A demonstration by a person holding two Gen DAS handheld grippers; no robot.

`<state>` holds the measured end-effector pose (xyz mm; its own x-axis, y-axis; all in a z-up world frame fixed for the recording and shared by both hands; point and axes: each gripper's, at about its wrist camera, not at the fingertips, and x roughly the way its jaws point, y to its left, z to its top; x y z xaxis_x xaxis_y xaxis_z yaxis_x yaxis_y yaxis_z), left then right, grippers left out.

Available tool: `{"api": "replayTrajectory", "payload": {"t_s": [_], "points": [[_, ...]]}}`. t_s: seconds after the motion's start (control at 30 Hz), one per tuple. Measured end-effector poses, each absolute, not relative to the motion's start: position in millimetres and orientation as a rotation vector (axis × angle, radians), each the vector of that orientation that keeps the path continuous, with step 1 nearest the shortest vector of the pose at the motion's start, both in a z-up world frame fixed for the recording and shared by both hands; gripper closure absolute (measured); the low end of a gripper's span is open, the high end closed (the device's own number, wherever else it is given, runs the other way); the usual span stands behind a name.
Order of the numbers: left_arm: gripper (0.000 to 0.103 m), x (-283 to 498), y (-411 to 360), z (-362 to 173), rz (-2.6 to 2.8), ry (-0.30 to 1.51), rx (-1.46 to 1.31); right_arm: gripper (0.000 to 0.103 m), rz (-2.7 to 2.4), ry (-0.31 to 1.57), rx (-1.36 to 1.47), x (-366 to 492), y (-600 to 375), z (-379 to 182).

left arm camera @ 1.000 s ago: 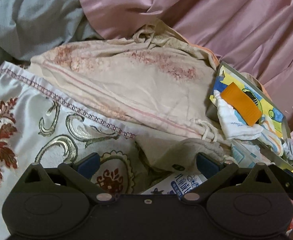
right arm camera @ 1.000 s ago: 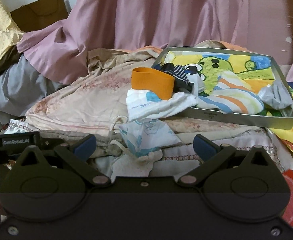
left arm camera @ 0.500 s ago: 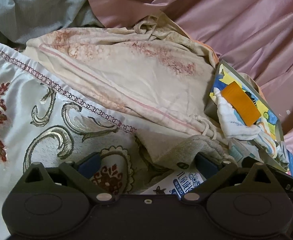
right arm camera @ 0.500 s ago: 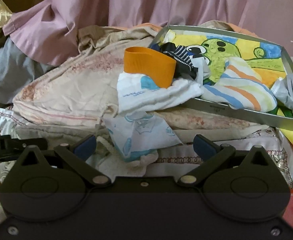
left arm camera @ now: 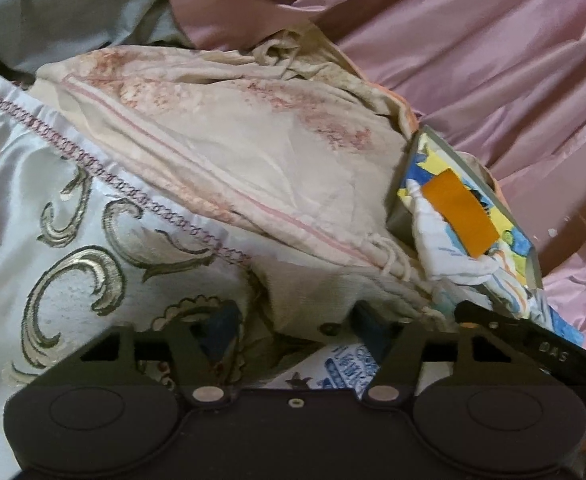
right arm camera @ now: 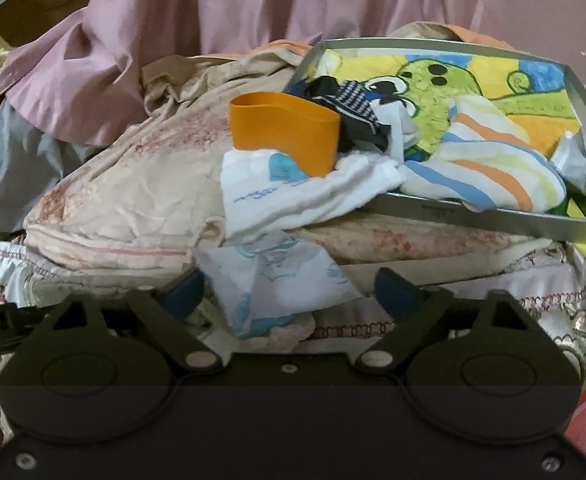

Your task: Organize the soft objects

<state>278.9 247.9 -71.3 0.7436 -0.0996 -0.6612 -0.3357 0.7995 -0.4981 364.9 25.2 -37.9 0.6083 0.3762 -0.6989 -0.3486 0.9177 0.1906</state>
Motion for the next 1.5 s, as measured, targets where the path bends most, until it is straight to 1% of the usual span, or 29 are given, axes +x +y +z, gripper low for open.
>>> {"api": "replayTrajectory", "payload": {"t_s": [0.03,0.07,0.13,0.27,0.4,0.43,0.47,0.53,0.63,0.77,0.9,1.13,1.2,1.4,1.5], "points": [[0.055,279,247,-70,0.126,0.729,-0.641,0.024,0.421,0.811,0.026,361,23,-36],[0.058,279,245,-70,0.116,0.724,-0.636,0.025,0.425,0.801,0.017,356,20,-34],[0.060,278,243,-68,0.112,0.719,-0.616,0.033,0.429,0.789,0.005,354,23,-32],[0.063,279,240,-67,0.108,0.714,-0.598,0.042,0.431,0.780,-0.009,351,24,-29],[0.076,279,239,-67,0.085,0.705,-0.591,0.053,0.442,0.775,-0.042,347,28,-27],[0.077,279,238,-67,0.082,0.703,-0.582,0.057,0.446,0.770,-0.052,345,28,-26],[0.078,279,236,-66,0.081,0.700,-0.566,0.059,0.449,0.763,-0.064,343,27,-26],[0.082,279,233,-66,0.075,0.695,-0.548,0.070,0.458,0.762,-0.079,342,27,-24],[0.085,279,231,-65,0.068,0.690,-0.535,0.074,0.471,0.767,-0.100,339,29,-23],[0.085,278,230,-65,0.068,0.685,-0.524,0.079,0.476,0.773,-0.098,338,28,-21],[0.085,278,230,-65,0.067,0.685,-0.525,0.087,0.490,0.774,-0.116,334,28,-19],[0.087,278,230,-64,0.066,0.684,-0.516,0.095,0.501,0.771,-0.159,334,35,-18],[0.088,278,230,-63,0.065,0.681,-0.509,0.099,0.505,0.754,-0.175,330,35,-15],[0.091,277,227,-58,0.071,0.661,-0.486,0.103,0.495,0.698,-0.195,319,29,-4],[0.091,274,226,-54,0.069,0.636,-0.486,0.103,0.473,0.656,-0.205,312,21,10]]}}
